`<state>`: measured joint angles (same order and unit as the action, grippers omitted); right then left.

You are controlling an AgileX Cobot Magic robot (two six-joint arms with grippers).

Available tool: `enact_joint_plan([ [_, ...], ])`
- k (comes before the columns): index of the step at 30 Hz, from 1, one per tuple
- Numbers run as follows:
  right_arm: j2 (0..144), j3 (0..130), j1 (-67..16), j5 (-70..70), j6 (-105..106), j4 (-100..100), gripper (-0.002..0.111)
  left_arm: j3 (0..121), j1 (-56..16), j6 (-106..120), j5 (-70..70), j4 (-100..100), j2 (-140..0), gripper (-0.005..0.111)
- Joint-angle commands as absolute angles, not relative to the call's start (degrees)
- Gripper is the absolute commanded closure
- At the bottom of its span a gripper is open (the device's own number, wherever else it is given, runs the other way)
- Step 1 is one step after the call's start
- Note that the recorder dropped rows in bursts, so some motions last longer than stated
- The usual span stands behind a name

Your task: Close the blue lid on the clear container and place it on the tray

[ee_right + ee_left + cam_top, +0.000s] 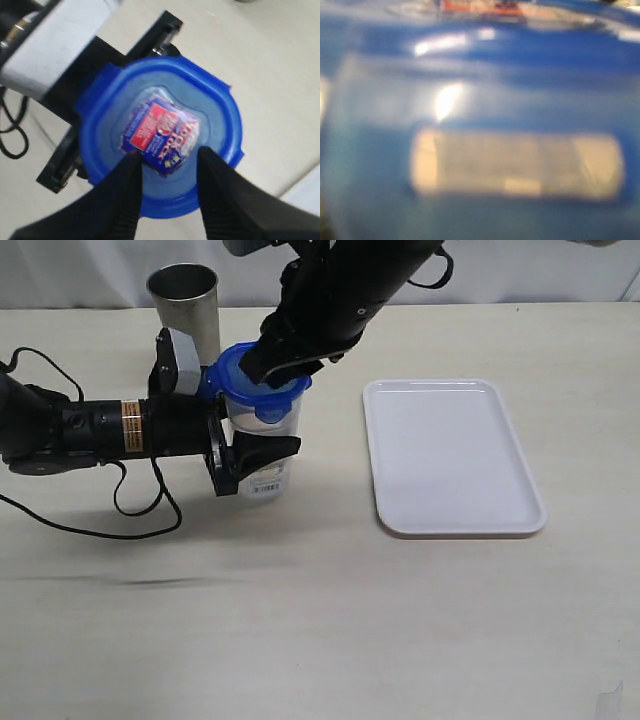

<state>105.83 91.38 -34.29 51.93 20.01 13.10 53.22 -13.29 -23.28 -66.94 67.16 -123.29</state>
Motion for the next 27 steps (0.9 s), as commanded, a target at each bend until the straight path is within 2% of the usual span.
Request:
enact_joint_plan([
  [1, 106.46, 91.18, -34.17, 53.81, 12.33, 2.81, 0.073, 53.5, -13.39, -24.55, -69.96, 66.93, -120.59, 0.107],
  [27, 110.05, 90.34, -34.17, 55.59, 10.2, 2.54, 0.073, 53.5, -14.03, -25.25, -62.74, 67.64, -121.44, 0.107],
])
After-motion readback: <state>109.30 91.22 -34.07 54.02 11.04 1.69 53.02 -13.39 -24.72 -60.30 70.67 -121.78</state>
